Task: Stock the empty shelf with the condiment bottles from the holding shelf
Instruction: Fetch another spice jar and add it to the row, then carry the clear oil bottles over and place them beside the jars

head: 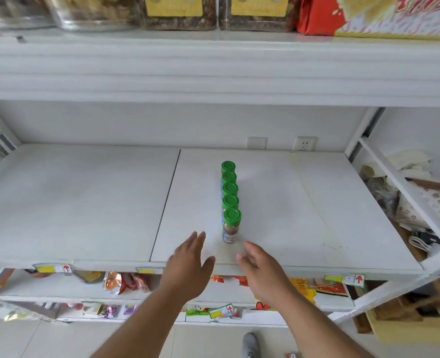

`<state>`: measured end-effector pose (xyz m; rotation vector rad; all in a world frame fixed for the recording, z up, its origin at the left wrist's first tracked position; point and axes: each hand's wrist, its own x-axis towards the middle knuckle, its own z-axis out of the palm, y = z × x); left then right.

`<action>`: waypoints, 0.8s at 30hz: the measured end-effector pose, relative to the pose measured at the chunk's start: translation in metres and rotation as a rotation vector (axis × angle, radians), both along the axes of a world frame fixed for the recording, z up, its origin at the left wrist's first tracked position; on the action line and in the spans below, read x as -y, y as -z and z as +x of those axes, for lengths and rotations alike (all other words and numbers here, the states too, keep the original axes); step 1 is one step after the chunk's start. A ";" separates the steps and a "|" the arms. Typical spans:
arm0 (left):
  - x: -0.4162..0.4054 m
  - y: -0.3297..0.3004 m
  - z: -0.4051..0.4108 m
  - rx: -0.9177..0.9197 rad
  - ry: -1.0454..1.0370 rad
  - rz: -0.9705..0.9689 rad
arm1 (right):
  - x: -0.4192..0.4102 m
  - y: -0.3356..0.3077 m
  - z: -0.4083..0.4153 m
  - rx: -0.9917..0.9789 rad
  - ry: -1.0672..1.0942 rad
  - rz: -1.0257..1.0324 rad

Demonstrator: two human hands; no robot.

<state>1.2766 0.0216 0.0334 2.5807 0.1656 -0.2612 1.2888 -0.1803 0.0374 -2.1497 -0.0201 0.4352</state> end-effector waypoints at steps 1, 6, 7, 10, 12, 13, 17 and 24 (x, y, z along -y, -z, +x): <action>-0.004 -0.004 -0.006 -0.008 0.014 0.092 | -0.001 -0.006 -0.007 0.050 -0.077 -0.085; -0.018 -0.015 -0.044 -0.069 -0.098 0.213 | -0.018 -0.032 -0.023 0.275 -0.484 -0.501; -0.021 -0.017 -0.055 -0.077 -0.133 0.215 | -0.024 -0.033 -0.024 0.295 -0.543 -0.538; -0.030 -0.021 -0.092 -0.090 -0.257 0.215 | -0.042 -0.033 -0.027 0.359 -0.709 -0.605; -0.033 -0.026 -0.120 -0.091 -0.347 0.227 | -0.055 -0.034 -0.033 0.401 -0.809 -0.619; -0.033 -0.028 -0.135 -0.093 -0.394 0.228 | -0.061 -0.035 -0.038 0.418 -0.858 -0.621; -0.016 -0.029 -0.195 -0.119 -0.580 0.233 | -0.069 -0.043 -0.062 0.470 -1.041 -0.599; 0.054 -0.029 -0.293 -0.188 -0.851 0.214 | -0.056 -0.035 -0.121 0.490 -1.324 -0.503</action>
